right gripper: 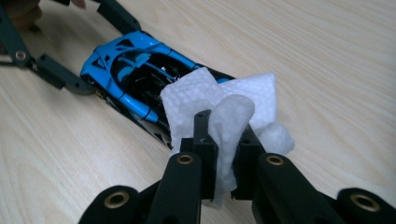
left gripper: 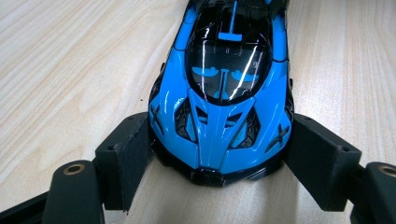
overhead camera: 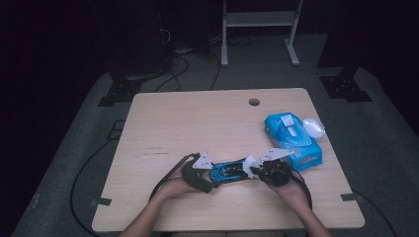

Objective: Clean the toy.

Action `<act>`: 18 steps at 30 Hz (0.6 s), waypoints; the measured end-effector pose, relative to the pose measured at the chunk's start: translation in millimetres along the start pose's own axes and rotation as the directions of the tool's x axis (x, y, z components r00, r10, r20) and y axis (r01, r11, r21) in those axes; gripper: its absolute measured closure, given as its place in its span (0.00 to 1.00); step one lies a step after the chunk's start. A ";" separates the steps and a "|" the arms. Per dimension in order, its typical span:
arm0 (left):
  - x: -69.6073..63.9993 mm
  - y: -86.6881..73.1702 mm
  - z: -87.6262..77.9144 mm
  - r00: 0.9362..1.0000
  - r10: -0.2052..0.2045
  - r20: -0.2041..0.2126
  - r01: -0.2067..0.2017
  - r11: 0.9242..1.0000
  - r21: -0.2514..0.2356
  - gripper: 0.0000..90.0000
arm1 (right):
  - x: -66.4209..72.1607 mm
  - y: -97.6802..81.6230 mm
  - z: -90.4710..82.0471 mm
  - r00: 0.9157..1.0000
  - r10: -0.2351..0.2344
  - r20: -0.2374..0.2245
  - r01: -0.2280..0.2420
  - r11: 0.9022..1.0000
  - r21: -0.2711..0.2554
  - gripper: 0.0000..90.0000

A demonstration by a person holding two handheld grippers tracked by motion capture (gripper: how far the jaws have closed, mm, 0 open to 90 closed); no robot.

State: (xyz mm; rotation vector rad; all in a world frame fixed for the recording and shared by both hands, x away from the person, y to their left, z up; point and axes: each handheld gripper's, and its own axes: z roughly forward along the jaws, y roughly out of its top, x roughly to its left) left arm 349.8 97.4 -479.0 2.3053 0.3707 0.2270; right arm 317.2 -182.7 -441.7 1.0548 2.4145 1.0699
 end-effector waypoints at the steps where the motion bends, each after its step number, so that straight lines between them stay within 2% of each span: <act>1: 0.1 0.0 0.3 1.000 -0.001 0.002 0.001 1.000 -0.003 0.28 | -0.8 2.2 -0.1 1.000 -0.003 0.011 0.003 1.000 -0.005 0.92; 3: 0.2 0.6 0.2 1.000 0.004 0.001 -0.004 1.000 0.002 0.28 | -2.3 8.5 -0.5 1.000 0.012 0.003 -0.011 1.000 -0.027 0.92; 5: 0.1 0.5 0.3 1.000 0.002 0.002 -0.002 1.000 0.000 0.28 | -1.8 16.9 2.5 1.000 0.001 0.007 -0.001 1.000 -0.029 0.92; 7: -0.1 0.6 0.3 1.000 0.002 0.000 -0.002 1.000 0.000 0.28 | -2.6 24.8 8.7 1.000 -0.012 0.012 0.012 1.000 -0.020 0.92; 9: -0.1 0.5 0.1 1.000 0.004 0.000 -0.004 1.000 0.002 0.28 | -5.8 30.1 18.3 0.999 -0.023 0.031 0.023 1.000 0.010 0.92; 11: -0.1 0.4 0.2 1.000 -0.002 0.001 0.002 1.000 0.001 0.28 | -9.6 29.9 29.1 0.999 -0.030 0.037 0.029 0.998 0.047 0.92; 12: 0.0 0.2 0.2 1.000 -0.001 0.002 0.001 1.000 -0.001 0.28 | -11.3 28.1 31.4 0.999 -0.027 0.027 0.026 0.999 0.040 0.92; 13: 0.2 0.1 0.3 1.000 -0.001 0.003 0.001 1.000 -0.002 0.28 | -12.3 28.2 30.3 1.000 -0.010 0.022 0.010 0.999 0.038 0.92; 15: 0.6 -0.3 0.3 1.000 0.001 0.006 -0.001 1.000 -0.004 0.28 | -12.6 28.1 25.3 0.998 -0.032 0.062 0.029 0.999 0.041 0.92; 18: 0.4 -0.2 0.2 1.000 0.001 0.004 -0.001 1.000 -0.003 0.28 | -19.7 26.3 16.4 0.998 0.026 0.057 -0.027 0.999 0.017 0.92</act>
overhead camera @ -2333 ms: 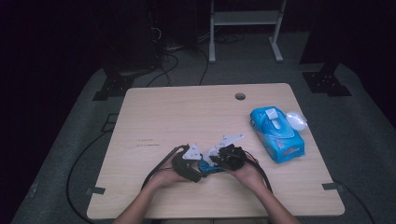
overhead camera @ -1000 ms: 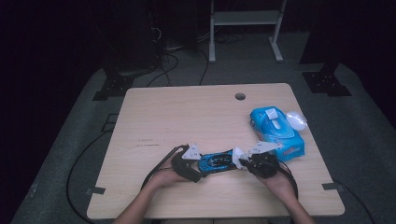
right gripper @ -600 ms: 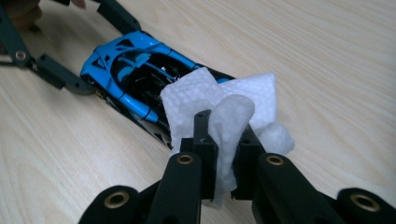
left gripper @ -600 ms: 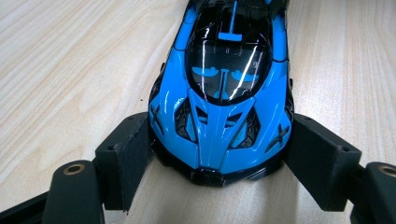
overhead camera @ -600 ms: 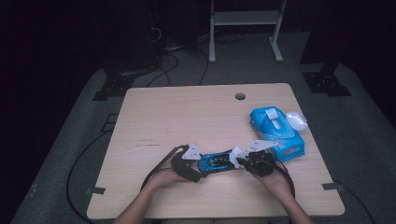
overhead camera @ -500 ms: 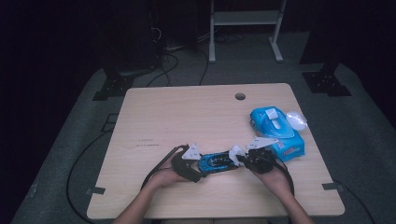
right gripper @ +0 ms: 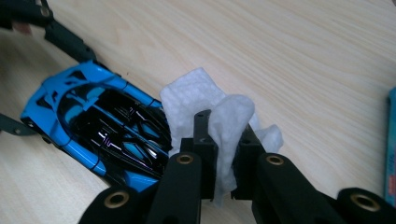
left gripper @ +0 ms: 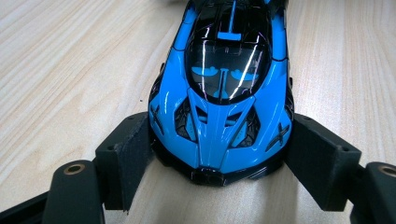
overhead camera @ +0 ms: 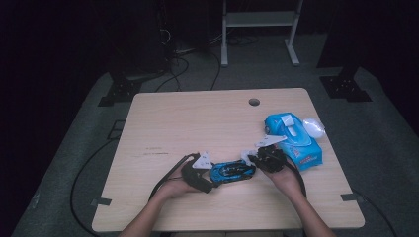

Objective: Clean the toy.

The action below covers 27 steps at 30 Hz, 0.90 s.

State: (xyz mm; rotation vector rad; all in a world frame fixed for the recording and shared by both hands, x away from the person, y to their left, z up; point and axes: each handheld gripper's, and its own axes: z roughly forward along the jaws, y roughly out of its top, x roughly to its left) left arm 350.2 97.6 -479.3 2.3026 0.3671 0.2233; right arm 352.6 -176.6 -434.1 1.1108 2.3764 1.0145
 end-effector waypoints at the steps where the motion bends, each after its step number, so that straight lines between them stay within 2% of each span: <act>1: 0.0 0.1 0.0 1.000 0.001 0.000 -0.001 1.000 0.001 0.28 | -1.1 -0.6 -2.0 1.000 0.006 -0.004 -0.006 1.000 -0.004 0.92; 2: -0.3 0.2 0.2 1.000 -0.002 -0.002 0.002 1.000 -0.001 0.28 | -1.0 -1.1 -3.2 1.000 0.006 -0.008 -0.006 1.000 -0.003 0.92; 5: -0.3 0.5 0.2 1.000 -0.002 -0.001 0.002 1.000 0.000 0.28 | 2.5 -2.9 -0.6 0.999 -0.029 -0.015 0.029 0.999 0.015 0.92; 9: -0.2 0.4 0.2 1.000 0.001 -0.002 -0.001 1.000 0.000 0.28 | 8.3 -2.1 8.8 0.999 -0.012 -0.051 0.014 1.000 0.021 0.92; 11: -0.2 0.6 0.2 1.000 0.006 -0.002 -0.006 1.000 0.001 0.28 | 14.3 2.2 9.9 0.997 -0.022 -0.069 0.024 1.000 0.017 0.92; 12: -0.3 0.6 0.3 1.000 0.005 -0.004 -0.005 1.000 0.000 0.28 | 17.4 5.0 9.6 0.992 -0.005 -0.126 0.004 1.000 -0.011 0.92; 13: -0.3 0.5 0.2 1.000 0.005 -0.004 -0.005 1.000 -0.001 0.28 | 20.3 7.0 10.1 0.989 -0.007 -0.147 0.004 1.000 -0.020 0.92; 14: -0.3 0.4 0.3 1.000 0.003 -0.003 -0.003 1.000 -0.003 0.28 | 26.0 10.1 11.6 0.988 -0.029 -0.155 0.027 1.000 -0.016 0.92; 16: -0.3 0.4 0.2 1.000 0.004 -0.003 -0.004 1.000 -0.001 0.28 | 37.6 14.9 17.3 0.979 -0.056 -0.196 0.057 0.998 -0.004 0.92; 18: -0.6 0.6 0.3 1.000 0.006 -0.004 -0.006 1.000 -0.001 0.28 | 49.9 18.2 23.9 0.974 -0.086 -0.210 0.089 0.996 0.005 0.92; 20: -1.0 0.8 0.6 1.000 0.003 -0.004 -0.003 1.000 -0.003 0.28 | 59.8 21.3 30.5 0.966 -0.091 -0.243 0.096 0.995 0.009 0.92; 23: -1.2 0.7 0.5 1.000 0.003 -0.005 -0.003 1.000 -0.003 0.28 | 79.7 21.3 42.2 0.949 -0.143 -0.279 0.156 0.987 0.025 0.92; 24: -1.2 0.6 0.4 1.000 0.004 -0.005 -0.004 1.000 -0.003 0.28 | 84.1 22.0 42.7 0.950 -0.166 -0.264 0.179 0.983 0.027 0.92; 25: -0.9 0.6 0.3 1.000 0.006 -0.004 -0.006 1.000 -0.001 0.28 | 84.9 23.1 42.2 0.951 -0.169 -0.259 0.183 0.983 0.032 0.92; 27: -0.7 0.4 0.5 1.000 0.005 -0.003 -0.005 1.000 -0.004 0.28 | 78.8 23.9 40.3 0.958 -0.154 -0.244 0.165 0.986 0.024 0.92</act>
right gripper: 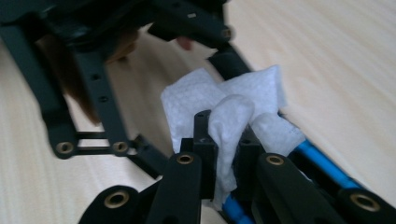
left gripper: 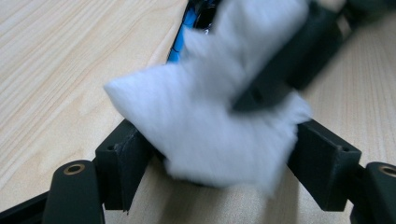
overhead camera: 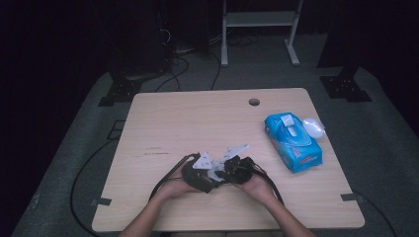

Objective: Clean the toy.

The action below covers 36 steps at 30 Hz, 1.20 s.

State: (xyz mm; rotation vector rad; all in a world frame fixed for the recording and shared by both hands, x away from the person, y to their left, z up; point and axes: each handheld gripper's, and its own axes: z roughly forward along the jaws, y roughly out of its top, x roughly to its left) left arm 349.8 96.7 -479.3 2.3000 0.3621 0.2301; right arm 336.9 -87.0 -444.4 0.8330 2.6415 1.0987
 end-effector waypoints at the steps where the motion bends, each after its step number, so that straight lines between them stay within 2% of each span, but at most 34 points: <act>1: 0.0 -0.1 0.0 1.000 0.000 0.000 0.000 1.000 -0.001 0.28 | -4.4 -0.4 -3.0 1.000 0.015 0.015 -0.015 1.000 -0.007 0.93; 3: -0.1 0.0 0.4 1.000 0.001 -0.001 -0.001 1.000 -0.004 0.28 | -13.7 -1.7 -8.6 0.998 0.050 0.025 -0.049 0.998 -0.025 0.93; 5: 0.3 0.0 1.9 1.000 -0.006 0.001 0.006 1.000 -0.010 0.28 | -19.7 -2.5 -10.7 0.998 0.061 0.029 -0.060 0.998 -0.031 0.93; 7: 0.0 0.6 2.3 1.000 -0.007 0.000 0.007 1.000 -0.010 0.28 | -20.7 -1.9 -11.1 0.997 0.056 0.057 -0.054 0.998 -0.031 0.93; 10: 0.3 0.5 2.3 1.000 -0.006 0.002 0.006 1.000 -0.011 0.28 | -21.9 -2.7 -11.9 0.996 0.072 0.052 -0.070 0.996 -0.047 0.93; 13: 0.1 0.2 2.4 1.000 -0.010 0.004 0.010 1.000 -0.011 0.28 | -23.7 -3.6 -19.6 0.992 0.123 0.005 -0.122 0.987 -0.103 0.93; 14: 0.0 0.3 2.4 1.000 -0.010 0.003 0.010 1.000 -0.011 0.28 | -24.1 -3.7 -21.9 0.992 0.126 0.009 -0.124 0.986 -0.113 0.93; 16: -0.1 0.6 2.4 1.000 -0.009 0.002 0.009 1.000 -0.010 0.28 | -26.1 -3.8 -24.3 0.986 0.165 -0.022 -0.167 0.977 -0.131 0.93; 18: -0.1 0.5 2.4 1.000 -0.010 0.002 0.010 1.000 -0.010 0.28 | -24.1 -2.7 -22.2 0.988 0.154 -0.019 -0.155 0.979 -0.128 0.93; 21: -0.2 0.1 2.3 1.000 -0.009 0.000 0.009 1.000 -0.013 0.28 | -18.9 -1.5 -13.9 0.993 0.116 0.006 -0.115 0.990 -0.087 0.93; 22: -0.2 0.1 2.3 1.000 -0.009 0.000 0.009 1.000 -0.013 0.28 | -19.8 -1.9 -12.4 0.994 0.112 0.005 -0.111 0.990 -0.090 0.93; 23: -0.3 0.1 2.3 1.000 -0.011 0.001 0.011 1.000 -0.013 0.28 | -21.0 -2.1 -13.8 0.991 0.132 -0.002 -0.132 0.986 -0.102 0.93; 27: 0.1 -0.1 2.0 1.000 -0.007 0.002 0.007 1.000 -0.011 0.28 | -30.0 -1.1 -33.0 0.986 0.166 0.010 -0.162 0.973 -0.163 0.93; 31: -0.1 0.0 1.9 1.000 -0.006 0.001 0.006 1.000 -0.010 0.28 | -41.2 -7.5 -53.1 0.981 0.188 0.042 -0.178 0.969 -0.171 0.93; 34: -0.3 -0.1 1.8 1.000 -0.005 -0.001 0.005 1.000 -0.010 0.28 | -48.5 -15.4 -69.4 0.976 0.213 0.050 -0.199 0.960 -0.199 0.93; 36: -0.6 -0.3 1.9 1.000 -0.009 -0.001 0.009 1.000 -0.014 0.28 | -50.7 -20.5 -78.6 0.976 0.210 0.062 -0.194 0.960 -0.203 0.93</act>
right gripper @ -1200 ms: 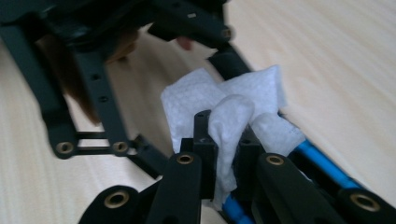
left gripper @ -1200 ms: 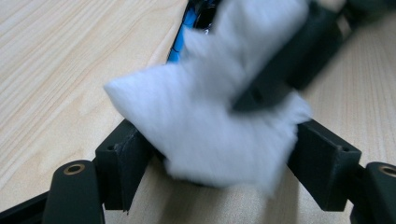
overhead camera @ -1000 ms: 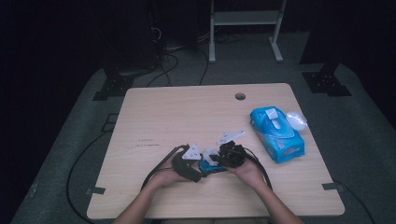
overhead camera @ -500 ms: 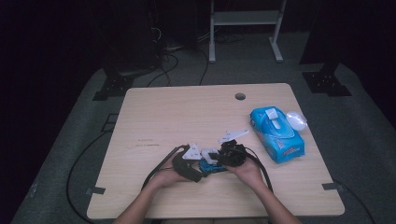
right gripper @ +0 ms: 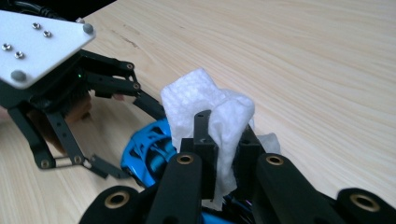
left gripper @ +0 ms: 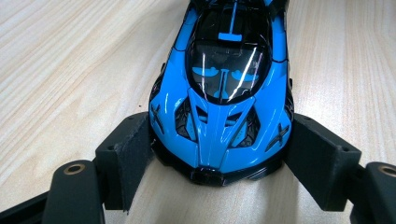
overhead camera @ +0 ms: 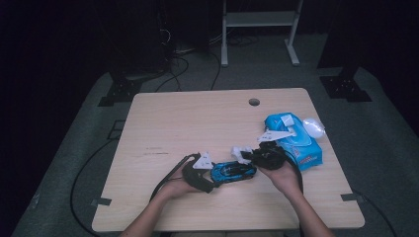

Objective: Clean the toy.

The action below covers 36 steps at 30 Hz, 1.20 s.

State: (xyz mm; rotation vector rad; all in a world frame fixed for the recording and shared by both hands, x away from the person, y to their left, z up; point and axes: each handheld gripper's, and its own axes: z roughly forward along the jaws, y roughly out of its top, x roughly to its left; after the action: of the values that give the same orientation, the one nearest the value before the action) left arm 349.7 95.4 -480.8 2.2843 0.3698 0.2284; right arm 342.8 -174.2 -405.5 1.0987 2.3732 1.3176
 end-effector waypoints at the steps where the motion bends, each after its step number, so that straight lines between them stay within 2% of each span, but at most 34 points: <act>1: 0.1 0.0 0.1 1.000 0.000 0.000 0.000 1.000 -0.001 0.28 | -1.7 -1.5 -4.3 1.000 0.001 0.001 -0.001 1.000 -0.003 0.93; 5: 0.3 0.5 0.1 1.000 0.003 0.000 -0.003 1.000 0.004 0.28 | -5.5 -12.1 -9.0 1.000 0.001 -0.015 -0.001 0.999 0.043 0.92; 8: 0.3 1.0 -0.1 1.000 0.001 0.000 -0.001 1.000 0.009 0.28 | -5.2 -23.1 -3.0 0.999 -0.008 -0.031 0.011 0.995 0.099 0.93; 11: 1.7 3.9 -1.0 1.000 0.010 0.005 -0.010 0.999 0.039 0.28 | -2.2 -32.9 4.0 0.999 -0.015 -0.042 0.021 0.990 0.140 0.92; 13: 2.8 4.8 -2.3 1.000 -0.004 0.014 0.003 0.999 0.036 0.27 | -0.1 -38.6 9.0 0.998 -0.023 -0.051 0.031 0.986 0.165 0.92; 16: 4.1 4.7 -3.6 1.000 -0.016 0.024 0.015 0.999 0.036 0.27 | 1.0 -41.9 10.5 0.998 -0.021 -0.055 0.030 0.986 0.163 0.93; 20: 9.3 4.1 -11.8 0.997 -0.048 0.058 0.048 0.999 -0.009 0.27 | 0.9 -43.3 10.5 0.998 -0.035 -0.054 0.043 0.987 0.157 0.92; 23: 13.6 4.3 -17.9 0.995 -0.086 0.058 0.088 0.996 -0.033 0.27 | 0.1 -45.7 10.1 0.998 -0.033 -0.057 0.041 0.988 0.147 0.93; 25: 15.1 4.8 -17.6 0.994 -0.098 0.054 0.099 0.995 -0.028 0.28 | -0.2 -47.1 10.0 0.998 -0.036 -0.060 0.044 0.989 0.142 0.93; 27: 16.0 4.8 -14.7 0.991 -0.121 0.060 0.122 0.992 -0.016 0.29 | 0.5 -48.2 9.5 0.997 -0.040 -0.059 0.048 0.989 0.138 0.93; 36: 20.9 7.0 -15.2 0.978 -0.192 0.083 0.196 0.980 -0.043 0.29 | 4.1 -51.4 8.5 0.997 -0.070 -0.040 0.075 0.989 0.125 0.93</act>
State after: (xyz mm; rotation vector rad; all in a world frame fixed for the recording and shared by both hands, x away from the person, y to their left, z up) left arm 366.5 108.4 -464.5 2.1821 0.5363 0.0481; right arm 318.2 -182.5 -450.8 1.0190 2.5281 1.1870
